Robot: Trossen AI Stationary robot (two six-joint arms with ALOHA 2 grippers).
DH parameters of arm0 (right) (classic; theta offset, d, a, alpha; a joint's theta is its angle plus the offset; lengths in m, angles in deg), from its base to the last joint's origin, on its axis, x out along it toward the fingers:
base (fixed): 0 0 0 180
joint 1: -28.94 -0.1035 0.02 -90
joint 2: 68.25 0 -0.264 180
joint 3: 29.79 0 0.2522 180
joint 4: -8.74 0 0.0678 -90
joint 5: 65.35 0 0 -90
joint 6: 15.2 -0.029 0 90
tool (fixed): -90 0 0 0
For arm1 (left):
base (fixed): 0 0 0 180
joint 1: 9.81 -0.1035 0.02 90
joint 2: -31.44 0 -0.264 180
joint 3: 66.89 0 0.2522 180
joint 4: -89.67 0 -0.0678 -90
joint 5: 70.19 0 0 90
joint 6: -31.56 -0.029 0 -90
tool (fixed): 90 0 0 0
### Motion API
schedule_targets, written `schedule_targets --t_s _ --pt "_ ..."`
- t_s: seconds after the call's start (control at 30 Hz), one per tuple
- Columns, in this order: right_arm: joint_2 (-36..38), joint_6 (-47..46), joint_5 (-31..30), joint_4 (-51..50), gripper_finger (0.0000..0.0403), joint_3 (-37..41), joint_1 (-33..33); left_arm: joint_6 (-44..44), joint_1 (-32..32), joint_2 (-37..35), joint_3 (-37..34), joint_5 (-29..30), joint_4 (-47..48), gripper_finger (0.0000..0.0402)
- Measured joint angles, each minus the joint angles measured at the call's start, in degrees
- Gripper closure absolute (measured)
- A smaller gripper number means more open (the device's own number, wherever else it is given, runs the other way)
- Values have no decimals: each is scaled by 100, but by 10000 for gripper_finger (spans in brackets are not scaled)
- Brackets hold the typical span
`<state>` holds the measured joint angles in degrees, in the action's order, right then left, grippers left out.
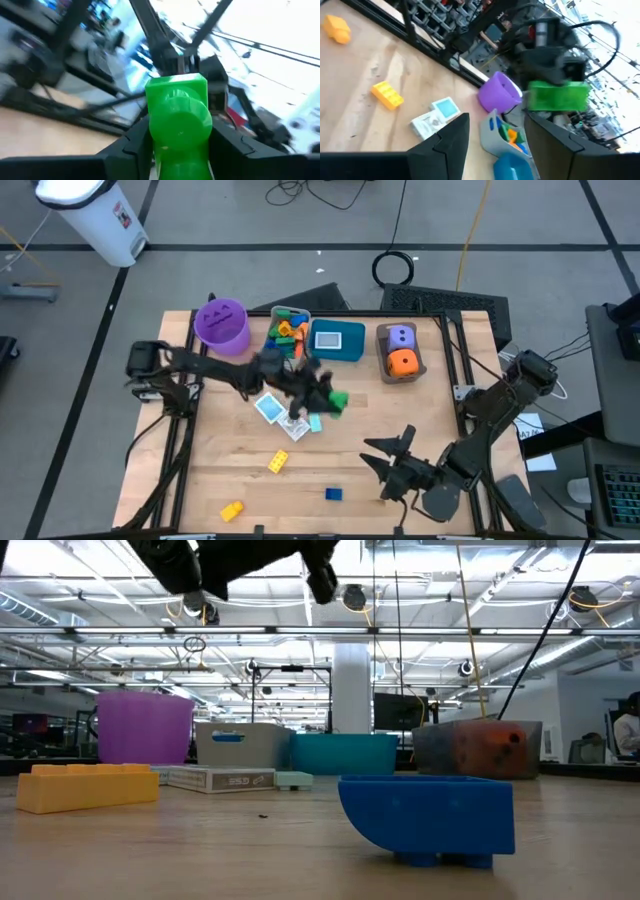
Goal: Pick & Place Toys
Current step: Put the green game piece into the gray bin
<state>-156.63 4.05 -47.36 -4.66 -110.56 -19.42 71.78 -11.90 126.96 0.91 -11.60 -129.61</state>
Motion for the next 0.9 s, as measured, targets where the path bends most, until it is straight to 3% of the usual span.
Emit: schedule_targets --t_s 0.17,0.3,0.47,0.67,0.9 --pt "0 -965 240 -709 221 0 -69 -879 -576 -862 0 606 1682 231" --pt "0 -2026 1041 -1402 226 19 56 -1804 -1069 -1531 0 1962 3486 234" --pt "-2 -2701 1961 -1239 232 532 336 -2117 -1791 -1857 -4 3428 4928 247" --pt "-7 -2754 2437 -130 232 1423 641 -2138 -2412 -1664 -7 4144 5879 232" --pt "-4 -2695 2871 563 232 1867 828 -2081 -2685 -1274 -13 4300 6517 245"
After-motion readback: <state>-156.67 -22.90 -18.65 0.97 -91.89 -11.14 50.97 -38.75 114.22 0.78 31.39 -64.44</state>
